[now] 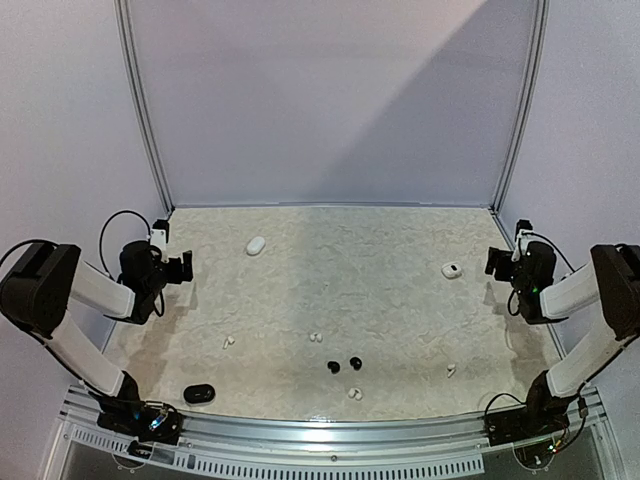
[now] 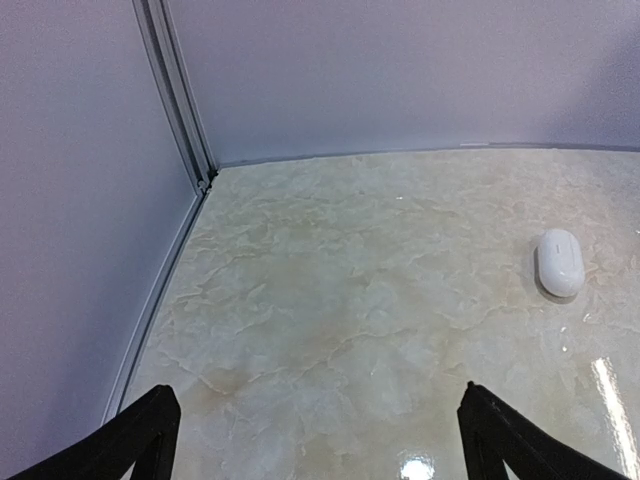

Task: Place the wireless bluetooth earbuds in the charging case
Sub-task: Pick up the charging case from the corner of the board, then pass from the right arm to the left

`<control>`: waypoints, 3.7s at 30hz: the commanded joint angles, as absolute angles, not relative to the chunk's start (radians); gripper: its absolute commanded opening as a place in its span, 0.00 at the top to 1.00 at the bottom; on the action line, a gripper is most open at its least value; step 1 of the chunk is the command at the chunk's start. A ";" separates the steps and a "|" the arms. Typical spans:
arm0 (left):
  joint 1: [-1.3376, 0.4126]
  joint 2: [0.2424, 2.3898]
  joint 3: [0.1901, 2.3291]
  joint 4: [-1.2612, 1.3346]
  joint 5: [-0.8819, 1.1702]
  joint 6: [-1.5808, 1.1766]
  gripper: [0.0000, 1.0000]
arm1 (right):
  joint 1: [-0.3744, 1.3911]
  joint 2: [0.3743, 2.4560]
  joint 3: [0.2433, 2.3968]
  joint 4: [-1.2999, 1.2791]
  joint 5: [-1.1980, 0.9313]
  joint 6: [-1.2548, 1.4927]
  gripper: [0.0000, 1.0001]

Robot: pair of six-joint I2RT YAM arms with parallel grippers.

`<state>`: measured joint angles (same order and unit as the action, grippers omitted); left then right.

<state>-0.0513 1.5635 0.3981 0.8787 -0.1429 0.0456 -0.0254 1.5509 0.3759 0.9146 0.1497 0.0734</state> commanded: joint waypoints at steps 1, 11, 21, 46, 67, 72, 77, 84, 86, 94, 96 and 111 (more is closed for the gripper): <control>-0.048 1.555 0.402 0.898 -0.141 0.054 0.01 | -0.025 1.421 0.582 0.511 0.207 0.106 0.01; -0.047 1.356 0.507 0.557 0.131 0.148 0.01 | 0.074 1.582 1.181 -0.452 0.145 0.230 0.04; -0.068 1.419 1.069 -0.249 0.132 -0.143 0.01 | 0.171 1.953 1.598 -0.912 0.091 0.232 0.04; -0.124 1.442 1.210 -0.446 0.336 -0.162 0.01 | 0.220 2.231 1.709 -0.949 0.051 0.096 0.54; -0.398 1.524 1.460 -0.359 0.723 -0.223 0.29 | 0.871 1.848 1.689 -0.080 0.307 -0.194 0.66; -0.427 1.551 1.483 -0.295 0.718 -0.250 0.34 | 0.953 1.904 1.765 -0.032 0.316 -0.293 0.66; -0.453 1.557 1.497 -0.250 0.720 -0.243 0.36 | 0.971 1.930 1.815 -0.051 0.314 -0.324 0.67; -0.477 1.591 1.531 -0.227 0.659 -0.269 0.41 | 1.001 1.961 1.870 -0.066 0.309 -0.382 0.68; -0.477 1.606 1.546 -0.249 0.644 -0.256 0.51 | 1.012 1.969 1.883 -0.068 0.314 -0.408 0.68; -0.479 1.613 1.554 -0.307 0.673 -0.218 0.98 | 1.017 1.970 1.902 -0.079 0.301 -0.411 0.69; -0.477 1.607 1.554 -0.303 0.699 -0.207 1.00 | 1.017 1.972 1.903 -0.091 0.296 -0.411 0.67; -0.469 1.603 1.675 -0.907 0.902 0.641 1.00 | 0.876 1.843 1.915 -0.582 -0.445 -0.192 0.06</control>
<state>-0.4637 1.5925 1.6310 -0.6209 0.8352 0.2863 0.9340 1.9175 1.9240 -0.4549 -0.1253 -0.3103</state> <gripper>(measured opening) 0.237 0.966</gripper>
